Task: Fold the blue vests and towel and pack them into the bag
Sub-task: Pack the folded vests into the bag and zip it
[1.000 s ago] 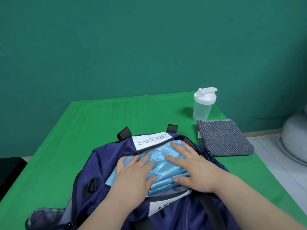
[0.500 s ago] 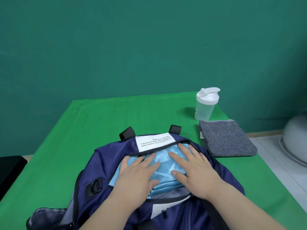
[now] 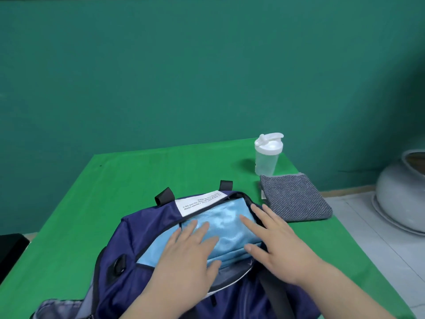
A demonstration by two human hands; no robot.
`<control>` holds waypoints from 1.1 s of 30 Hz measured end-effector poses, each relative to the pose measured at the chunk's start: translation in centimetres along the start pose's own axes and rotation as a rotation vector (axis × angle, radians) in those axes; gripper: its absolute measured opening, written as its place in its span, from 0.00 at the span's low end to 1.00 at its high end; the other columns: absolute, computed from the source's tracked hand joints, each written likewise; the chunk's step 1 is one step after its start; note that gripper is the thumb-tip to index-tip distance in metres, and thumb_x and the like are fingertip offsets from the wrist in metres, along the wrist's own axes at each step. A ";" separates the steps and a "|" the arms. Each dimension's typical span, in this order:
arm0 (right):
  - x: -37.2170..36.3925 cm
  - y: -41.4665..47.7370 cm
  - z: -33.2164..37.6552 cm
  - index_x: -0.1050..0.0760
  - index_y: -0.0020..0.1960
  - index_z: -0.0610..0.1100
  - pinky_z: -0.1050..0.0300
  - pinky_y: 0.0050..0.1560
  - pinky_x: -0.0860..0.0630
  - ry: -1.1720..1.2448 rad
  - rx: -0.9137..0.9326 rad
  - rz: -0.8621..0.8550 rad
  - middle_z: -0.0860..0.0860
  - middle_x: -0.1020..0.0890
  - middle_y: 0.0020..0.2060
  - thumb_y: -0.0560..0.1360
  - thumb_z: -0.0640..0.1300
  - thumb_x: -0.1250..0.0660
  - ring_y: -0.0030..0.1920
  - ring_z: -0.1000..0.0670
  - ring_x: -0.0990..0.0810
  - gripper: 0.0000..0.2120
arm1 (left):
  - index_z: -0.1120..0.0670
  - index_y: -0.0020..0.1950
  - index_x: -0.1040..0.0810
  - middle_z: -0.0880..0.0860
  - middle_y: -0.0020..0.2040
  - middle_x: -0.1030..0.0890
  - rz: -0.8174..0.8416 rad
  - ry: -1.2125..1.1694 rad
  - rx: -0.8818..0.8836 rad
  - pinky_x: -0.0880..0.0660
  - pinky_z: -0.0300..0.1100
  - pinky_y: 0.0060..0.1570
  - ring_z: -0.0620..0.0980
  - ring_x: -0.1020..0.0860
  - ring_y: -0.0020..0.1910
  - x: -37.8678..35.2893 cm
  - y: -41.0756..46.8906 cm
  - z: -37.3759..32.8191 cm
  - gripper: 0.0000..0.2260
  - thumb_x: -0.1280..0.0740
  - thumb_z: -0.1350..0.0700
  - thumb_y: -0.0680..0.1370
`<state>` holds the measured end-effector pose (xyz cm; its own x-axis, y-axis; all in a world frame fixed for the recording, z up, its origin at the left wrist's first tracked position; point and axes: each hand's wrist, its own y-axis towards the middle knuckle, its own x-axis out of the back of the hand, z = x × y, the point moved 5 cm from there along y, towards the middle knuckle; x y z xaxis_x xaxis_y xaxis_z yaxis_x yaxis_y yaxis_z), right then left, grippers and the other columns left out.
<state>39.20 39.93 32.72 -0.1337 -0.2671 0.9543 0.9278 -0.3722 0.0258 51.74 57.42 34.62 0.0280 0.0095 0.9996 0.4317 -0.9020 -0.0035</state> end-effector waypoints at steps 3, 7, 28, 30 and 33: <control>1.2 -0.8 -1.8 0.47 0.78 0.64 0.58 0.77 0.57 0.044 -0.005 -0.055 0.57 0.50 0.80 0.75 0.70 0.51 0.79 0.55 0.61 0.33 | 0.40 0.59 0.20 0.45 0.67 0.22 -0.087 -0.051 -0.030 0.26 0.48 0.63 0.51 0.25 0.68 1.9 0.6 -2.2 0.20 0.41 0.37 0.73; 3.2 -1.4 -4.6 0.44 0.78 0.61 0.62 0.75 0.57 0.131 -0.059 -0.124 0.58 0.48 0.80 0.80 0.60 0.39 0.79 0.56 0.59 0.29 | 0.42 0.76 0.36 0.44 0.80 0.44 -0.047 -0.132 -0.104 0.52 0.44 0.76 0.48 0.50 0.80 2.5 3.0 -5.2 0.23 0.43 0.41 0.81; 2.9 4.0 -25.0 0.32 0.74 0.60 0.57 0.74 0.40 0.323 -0.511 -0.019 0.46 0.36 0.76 0.81 0.54 0.37 0.75 0.45 0.34 0.22 | 0.42 0.78 0.42 0.53 0.72 0.28 0.341 -0.056 0.062 0.30 0.53 0.66 0.58 0.29 0.69 -4.0 25.0 -12.6 0.29 0.42 0.36 0.79; 2.3 4.9 -25.8 0.31 0.74 0.60 0.56 0.72 0.36 0.320 -0.520 -0.019 0.47 0.30 0.73 0.80 0.53 0.37 0.72 0.45 0.31 0.22 | 0.42 0.80 0.46 0.52 0.76 0.32 0.394 -0.097 0.055 0.31 0.51 0.68 0.56 0.31 0.72 -5.0 26.3 -12.8 0.31 0.39 0.38 0.79; 2.4 6.2 -26.2 0.30 0.72 0.61 0.55 0.68 0.31 0.287 -0.527 -0.029 0.51 0.25 0.71 0.77 0.50 0.35 0.69 0.45 0.27 0.24 | 0.44 0.79 0.40 0.51 0.73 0.28 0.361 -0.228 0.048 0.29 0.43 0.65 0.54 0.28 0.68 -5.2 27.6 -13.4 0.32 0.31 0.47 0.77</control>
<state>35.49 13.75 27.38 -0.3130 -0.4528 0.8349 0.6348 -0.7536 -0.1707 51.44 26.72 29.77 0.3813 -0.2029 0.9019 0.3986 -0.8442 -0.3584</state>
